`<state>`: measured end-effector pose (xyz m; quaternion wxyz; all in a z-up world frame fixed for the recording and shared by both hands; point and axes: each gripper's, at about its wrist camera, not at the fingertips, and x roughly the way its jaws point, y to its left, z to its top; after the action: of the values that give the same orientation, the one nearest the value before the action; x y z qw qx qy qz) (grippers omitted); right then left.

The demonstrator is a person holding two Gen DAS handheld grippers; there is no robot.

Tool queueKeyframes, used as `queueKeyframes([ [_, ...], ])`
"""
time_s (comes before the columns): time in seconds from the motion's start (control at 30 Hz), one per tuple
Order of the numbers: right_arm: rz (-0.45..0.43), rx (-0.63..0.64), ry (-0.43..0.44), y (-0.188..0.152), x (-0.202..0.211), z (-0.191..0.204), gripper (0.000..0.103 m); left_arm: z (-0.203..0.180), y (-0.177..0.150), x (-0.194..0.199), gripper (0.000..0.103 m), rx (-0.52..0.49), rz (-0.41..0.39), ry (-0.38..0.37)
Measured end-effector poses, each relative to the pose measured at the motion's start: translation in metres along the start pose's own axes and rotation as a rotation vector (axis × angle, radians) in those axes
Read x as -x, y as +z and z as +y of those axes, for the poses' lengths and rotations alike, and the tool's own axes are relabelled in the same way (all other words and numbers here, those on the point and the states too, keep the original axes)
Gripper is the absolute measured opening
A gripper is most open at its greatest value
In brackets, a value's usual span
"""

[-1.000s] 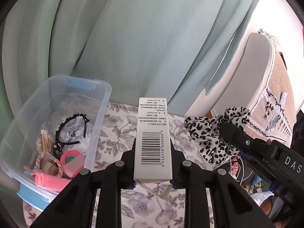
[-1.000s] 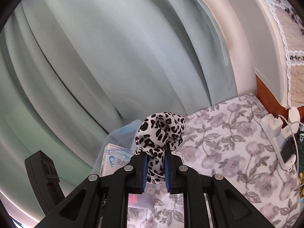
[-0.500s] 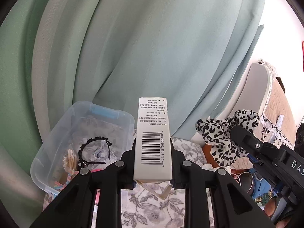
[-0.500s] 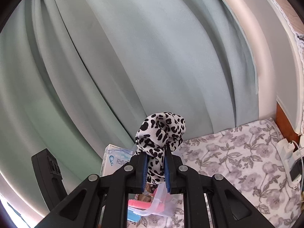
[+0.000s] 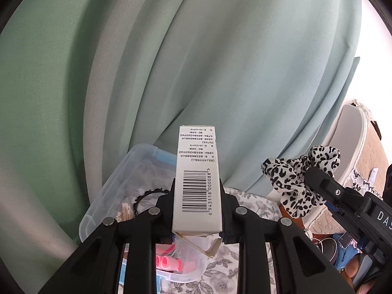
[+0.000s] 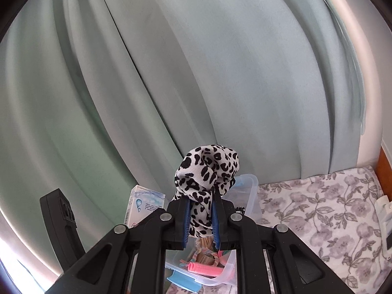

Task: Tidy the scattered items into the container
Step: 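Lift and carry the medicine box and scrunchie over the box with both tools, then open both tools to drop the medicine box and scrunchie into the box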

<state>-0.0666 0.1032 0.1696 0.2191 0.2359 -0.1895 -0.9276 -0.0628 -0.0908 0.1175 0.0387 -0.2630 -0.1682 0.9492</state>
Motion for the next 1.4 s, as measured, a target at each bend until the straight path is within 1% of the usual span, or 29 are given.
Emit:
queueKeyframes([
  [0.23, 0.062, 0.008, 0.016, -0.01, -0.027, 0.005, 0.016, 0.029, 0.0, -0.007, 0.026, 0.042, 0.02, 0.049],
  [0.33, 0.092, 0.015, 0.033, -0.016, -0.04, 0.01, 0.016, 0.038, -0.001, -0.014, 0.026, 0.055, 0.042, 0.067],
  [0.5, 0.15, 0.032, 0.021, -0.029, -0.064, 0.01, 0.016, 0.05, -0.008, -0.031, 0.026, 0.071, 0.095, 0.091],
  [0.63, 0.204, 0.028, 0.014, -0.041, -0.078, 0.007, 0.017, 0.058, -0.011, -0.041, 0.026, 0.081, 0.128, 0.109],
  [0.73, 0.243, 0.043, 0.009, -0.047, -0.091, 0.009, 0.019, 0.062, -0.012, -0.047, 0.026, 0.085, 0.142, 0.115],
  [0.9, 0.301, 0.059, -0.001, -0.057, -0.114, 0.005, 0.019, 0.064, -0.014, -0.054, 0.026, 0.1, 0.166, 0.126],
  [0.93, 0.309, 0.062, -0.002, -0.059, -0.117, 0.005, 0.019, 0.064, -0.014, -0.055, 0.027, 0.1, 0.17, 0.128],
  [1.0, 0.32, 0.067, -0.007, -0.059, -0.115, 0.008, 0.021, 0.063, -0.017, -0.054, 0.038, 0.104, 0.173, 0.134],
  [1.03, 0.323, 0.066, -0.009, -0.06, -0.116, 0.007, 0.024, 0.064, -0.017, -0.054, 0.047, 0.108, 0.173, 0.131],
  [1.07, 0.327, 0.065, -0.01, -0.059, -0.115, 0.009, 0.026, 0.064, -0.017, -0.053, 0.053, 0.112, 0.173, 0.127],
  [1.1, 0.328, 0.062, -0.014, -0.057, -0.111, 0.011, 0.031, 0.064, -0.017, -0.054, 0.055, 0.115, 0.175, 0.126],
  [1.13, 0.328, 0.06, -0.015, -0.057, -0.11, 0.011, 0.036, 0.064, -0.021, -0.053, 0.059, 0.115, 0.176, 0.126],
  [1.17, 0.328, 0.06, -0.015, -0.057, -0.109, 0.011, 0.038, 0.063, -0.022, -0.055, 0.063, 0.116, 0.176, 0.126],
  [1.23, 0.324, 0.062, -0.012, -0.058, -0.111, 0.009, 0.054, 0.063, -0.023, -0.055, 0.068, 0.122, 0.181, 0.123],
  [1.3, 0.32, 0.062, -0.006, -0.056, -0.108, 0.01, 0.061, 0.065, -0.023, -0.057, 0.071, 0.132, 0.187, 0.119],
  [1.37, 0.319, 0.062, -0.005, -0.056, -0.107, 0.01, 0.064, 0.065, -0.022, -0.058, 0.076, 0.137, 0.191, 0.126],
  [1.4, 0.318, 0.06, -0.007, -0.056, -0.104, 0.01, 0.066, 0.066, -0.023, -0.056, 0.076, 0.14, 0.193, 0.126],
])
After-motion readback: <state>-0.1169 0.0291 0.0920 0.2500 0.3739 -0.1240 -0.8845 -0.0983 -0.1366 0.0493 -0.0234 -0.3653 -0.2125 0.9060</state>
